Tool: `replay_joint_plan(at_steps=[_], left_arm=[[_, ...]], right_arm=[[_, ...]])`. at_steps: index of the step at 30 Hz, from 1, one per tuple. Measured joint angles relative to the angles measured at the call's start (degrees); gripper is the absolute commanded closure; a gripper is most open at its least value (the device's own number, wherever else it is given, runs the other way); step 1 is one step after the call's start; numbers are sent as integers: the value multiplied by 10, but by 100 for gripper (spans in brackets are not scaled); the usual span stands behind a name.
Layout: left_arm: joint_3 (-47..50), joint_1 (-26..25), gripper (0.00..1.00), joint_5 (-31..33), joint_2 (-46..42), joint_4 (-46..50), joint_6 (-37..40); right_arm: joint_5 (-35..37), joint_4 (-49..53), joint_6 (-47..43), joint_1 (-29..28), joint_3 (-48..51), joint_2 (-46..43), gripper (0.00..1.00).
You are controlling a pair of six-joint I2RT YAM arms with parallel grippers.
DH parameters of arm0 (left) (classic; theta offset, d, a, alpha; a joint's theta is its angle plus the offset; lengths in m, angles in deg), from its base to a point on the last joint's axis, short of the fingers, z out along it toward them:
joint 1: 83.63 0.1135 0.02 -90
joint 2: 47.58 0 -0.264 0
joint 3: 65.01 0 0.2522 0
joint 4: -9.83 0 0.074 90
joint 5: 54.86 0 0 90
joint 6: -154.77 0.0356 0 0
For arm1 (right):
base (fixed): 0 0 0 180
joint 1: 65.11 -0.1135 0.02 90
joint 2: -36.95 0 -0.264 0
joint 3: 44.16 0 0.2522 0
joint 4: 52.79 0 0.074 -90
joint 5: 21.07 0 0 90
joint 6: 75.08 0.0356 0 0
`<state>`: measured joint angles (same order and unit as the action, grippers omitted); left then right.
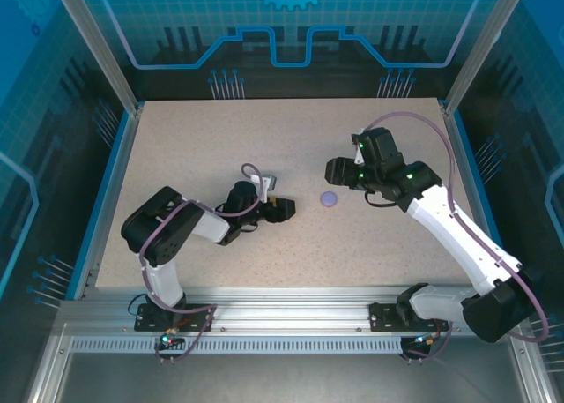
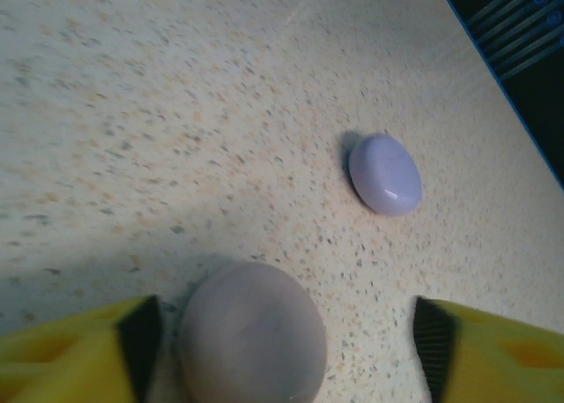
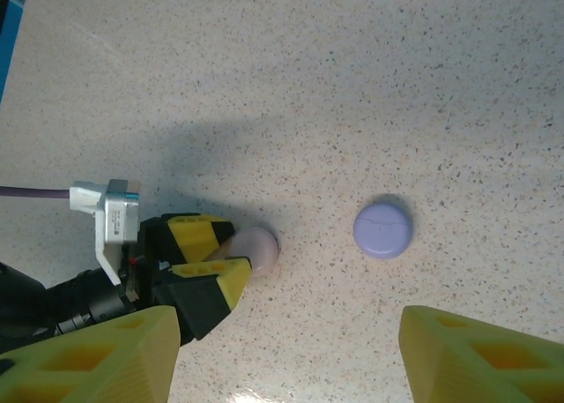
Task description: Insert the wireless bluetooth earbuds into the charging case
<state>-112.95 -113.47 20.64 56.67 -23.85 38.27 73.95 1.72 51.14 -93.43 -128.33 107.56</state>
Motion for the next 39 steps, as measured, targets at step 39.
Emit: replay_joint_plan(at_steps=[39], left_arm=[[204, 205, 1, 293, -388, 18, 313]], right_arm=[[290, -587, -317, 171, 421, 49, 0]])
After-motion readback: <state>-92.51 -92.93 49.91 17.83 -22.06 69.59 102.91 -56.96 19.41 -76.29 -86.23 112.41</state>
